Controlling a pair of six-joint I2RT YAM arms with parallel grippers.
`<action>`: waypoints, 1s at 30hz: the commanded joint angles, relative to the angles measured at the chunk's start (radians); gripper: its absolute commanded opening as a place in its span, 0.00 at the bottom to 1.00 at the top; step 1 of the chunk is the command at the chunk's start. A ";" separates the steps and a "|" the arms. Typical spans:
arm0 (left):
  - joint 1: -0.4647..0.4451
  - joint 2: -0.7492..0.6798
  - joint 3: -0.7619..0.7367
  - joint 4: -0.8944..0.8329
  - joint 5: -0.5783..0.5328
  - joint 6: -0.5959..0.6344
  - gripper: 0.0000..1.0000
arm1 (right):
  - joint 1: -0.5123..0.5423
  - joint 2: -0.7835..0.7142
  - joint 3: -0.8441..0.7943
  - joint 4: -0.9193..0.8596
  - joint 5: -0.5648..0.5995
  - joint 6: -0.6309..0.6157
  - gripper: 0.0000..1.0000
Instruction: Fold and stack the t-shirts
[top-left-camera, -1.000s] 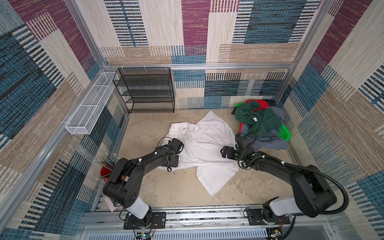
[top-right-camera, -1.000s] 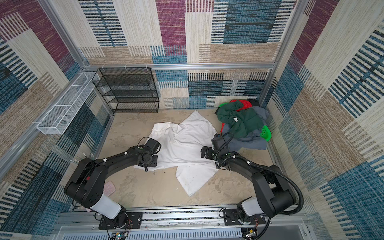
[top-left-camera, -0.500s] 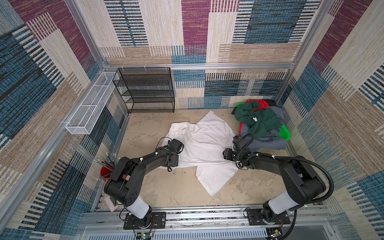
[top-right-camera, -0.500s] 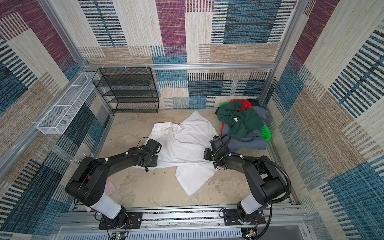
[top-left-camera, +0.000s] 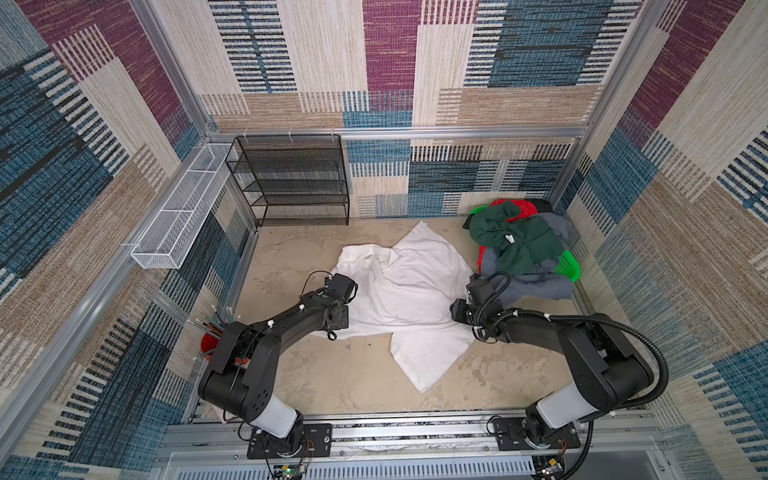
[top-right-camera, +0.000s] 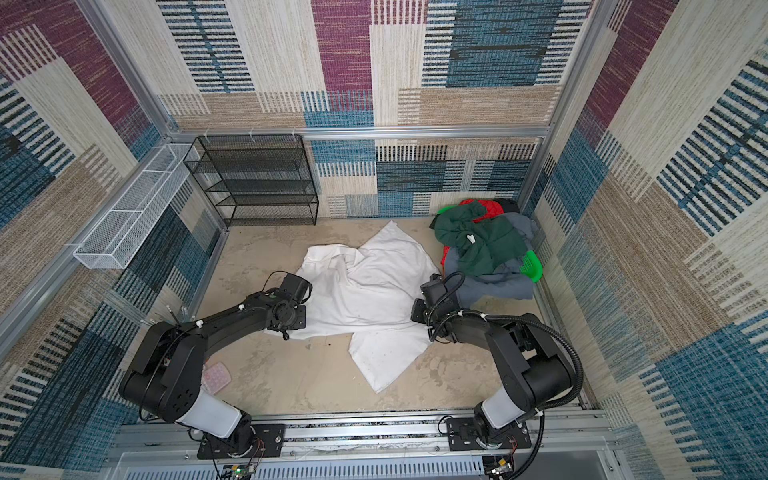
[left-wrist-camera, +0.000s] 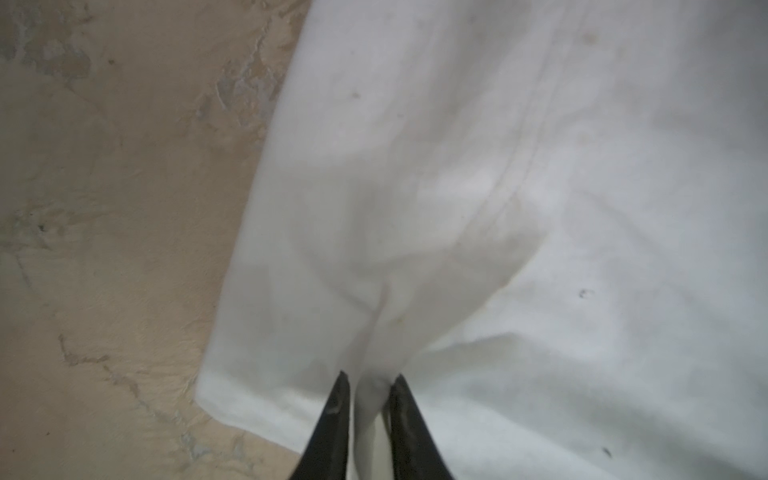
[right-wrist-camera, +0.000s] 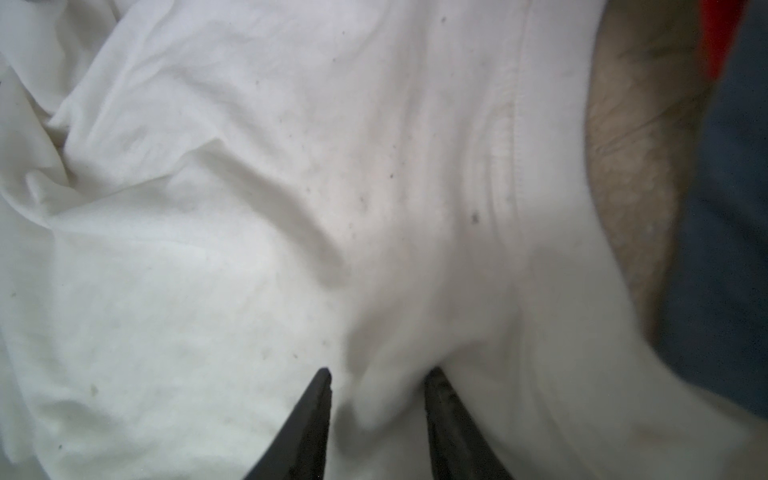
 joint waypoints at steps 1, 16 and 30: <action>0.031 -0.012 0.010 -0.004 0.034 0.000 0.00 | 0.001 0.000 -0.015 -0.118 0.018 0.024 0.40; 0.323 -0.099 0.059 0.143 0.043 -0.081 0.00 | -0.006 -0.112 -0.081 -0.192 0.055 0.067 0.36; 0.469 0.019 0.173 0.092 -0.011 -0.124 0.00 | -0.039 -0.161 -0.101 -0.238 0.047 0.073 0.35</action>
